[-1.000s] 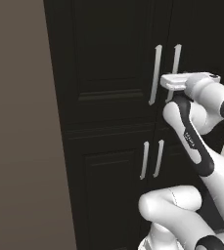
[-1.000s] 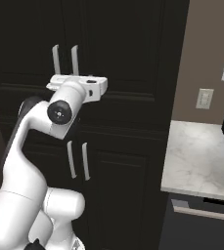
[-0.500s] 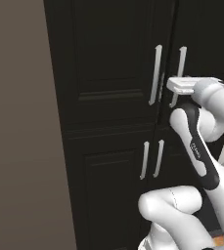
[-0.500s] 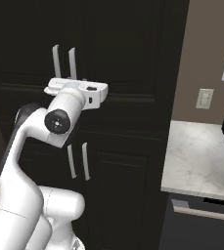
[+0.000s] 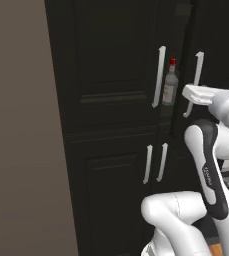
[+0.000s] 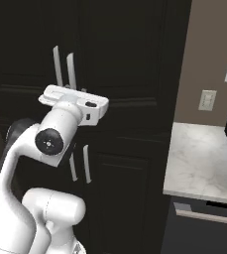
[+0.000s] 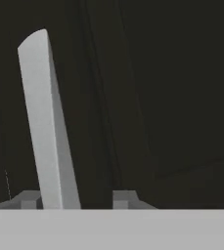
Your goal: Open the cabinet directly in front. Then move the liquor and the cup to the dining counter with the jar on it.
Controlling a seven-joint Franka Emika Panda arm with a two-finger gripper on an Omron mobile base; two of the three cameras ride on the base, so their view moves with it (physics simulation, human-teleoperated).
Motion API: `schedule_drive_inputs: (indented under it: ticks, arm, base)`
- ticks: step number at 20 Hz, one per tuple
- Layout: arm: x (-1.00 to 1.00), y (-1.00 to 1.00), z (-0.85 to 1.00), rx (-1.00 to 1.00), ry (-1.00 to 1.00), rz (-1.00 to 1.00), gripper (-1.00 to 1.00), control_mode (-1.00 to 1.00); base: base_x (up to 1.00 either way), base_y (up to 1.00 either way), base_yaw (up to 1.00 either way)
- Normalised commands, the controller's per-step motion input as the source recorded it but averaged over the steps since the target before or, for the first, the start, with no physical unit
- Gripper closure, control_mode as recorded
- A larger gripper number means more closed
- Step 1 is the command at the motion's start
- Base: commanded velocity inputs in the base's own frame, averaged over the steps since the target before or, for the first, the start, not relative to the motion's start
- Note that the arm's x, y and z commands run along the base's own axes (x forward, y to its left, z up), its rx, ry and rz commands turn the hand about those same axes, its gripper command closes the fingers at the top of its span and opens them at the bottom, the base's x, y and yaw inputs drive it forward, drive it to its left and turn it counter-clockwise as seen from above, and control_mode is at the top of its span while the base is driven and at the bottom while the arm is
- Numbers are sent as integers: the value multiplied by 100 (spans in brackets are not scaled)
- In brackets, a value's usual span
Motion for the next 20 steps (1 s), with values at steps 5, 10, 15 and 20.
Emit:
schedule_drive_inputs:
  ticks: [5,10,15,20]
  arm:
    - [-74,-79,0,11,0,-4,100,-100]
    - [-77,-91,0,13,0,-5,100,-100]
    - [-77,-94,1,14,0,-5,100,-100]
    - [-53,-68,1,10,0,-5,100,-100]
  base:
    - [0,0,0]
    - [0,0,0]
    - [0,0,0]
    - [0,0,0]
